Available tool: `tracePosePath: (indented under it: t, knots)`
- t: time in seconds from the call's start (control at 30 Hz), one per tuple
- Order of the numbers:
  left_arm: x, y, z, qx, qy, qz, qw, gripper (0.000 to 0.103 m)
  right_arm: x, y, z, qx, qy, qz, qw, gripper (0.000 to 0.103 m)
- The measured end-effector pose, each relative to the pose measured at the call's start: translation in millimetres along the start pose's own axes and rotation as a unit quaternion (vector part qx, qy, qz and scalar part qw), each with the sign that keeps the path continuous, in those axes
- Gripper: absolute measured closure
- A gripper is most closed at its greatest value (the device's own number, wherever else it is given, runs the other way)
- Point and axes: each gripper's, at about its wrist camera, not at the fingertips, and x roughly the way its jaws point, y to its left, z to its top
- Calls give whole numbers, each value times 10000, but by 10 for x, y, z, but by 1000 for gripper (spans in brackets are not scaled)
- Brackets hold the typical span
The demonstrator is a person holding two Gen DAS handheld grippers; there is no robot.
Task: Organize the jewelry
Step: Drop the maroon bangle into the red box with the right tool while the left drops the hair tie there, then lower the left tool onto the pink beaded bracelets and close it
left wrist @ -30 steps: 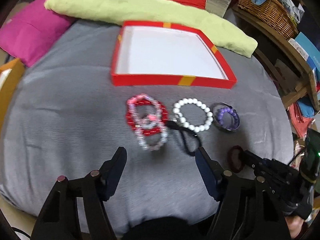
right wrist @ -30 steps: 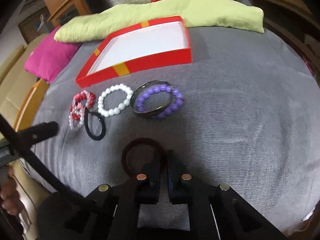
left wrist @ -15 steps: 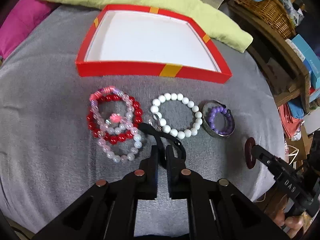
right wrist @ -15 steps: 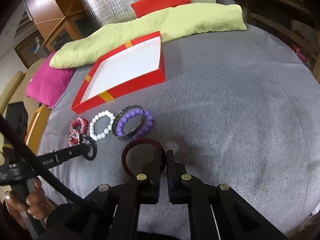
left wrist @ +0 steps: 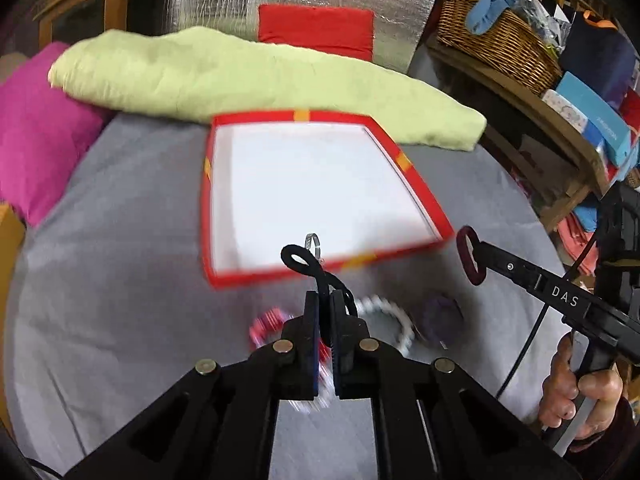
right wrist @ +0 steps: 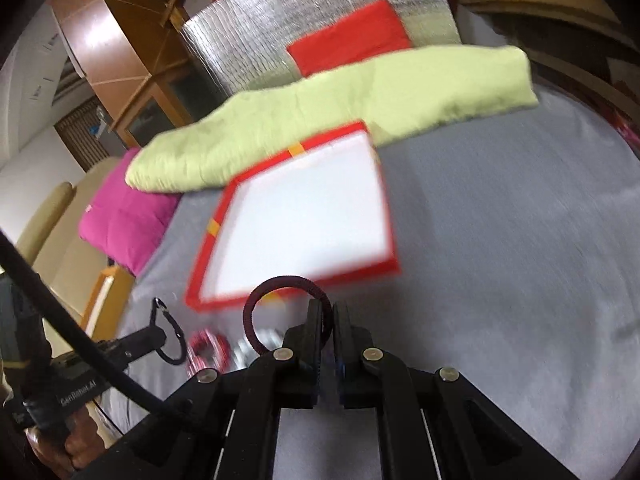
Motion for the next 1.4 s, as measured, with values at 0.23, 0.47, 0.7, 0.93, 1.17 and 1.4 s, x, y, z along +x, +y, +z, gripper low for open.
tracePosePath:
  t: [0.23, 0.47, 0.7, 0.93, 1.17, 1.4]
  knots:
    - [600, 210, 421, 213, 371, 354, 9985, 98, 655, 254, 392, 20, 6, -164, 9999, 94]
    - [751, 373, 417, 266, 430, 570, 9971, 80, 830, 22, 473, 391, 191, -107, 9990, 74]
    - [292, 481, 140, 70, 54, 536, 9985, 68, 394, -195, 282, 509, 14, -16, 9987, 70]
    - [36, 540, -351, -356, 221, 400, 9983, 68, 140, -150, -14, 477, 138, 91, 9987, 53]
    - [-69, 456, -745, -601, 371, 220, 9973, 68, -22, -167, -305, 452, 259, 53, 9986, 53]
    - [-57, 351, -920, -708, 492, 67, 9963, 67, -148, -366, -567, 634, 397, -44, 9972, 53]
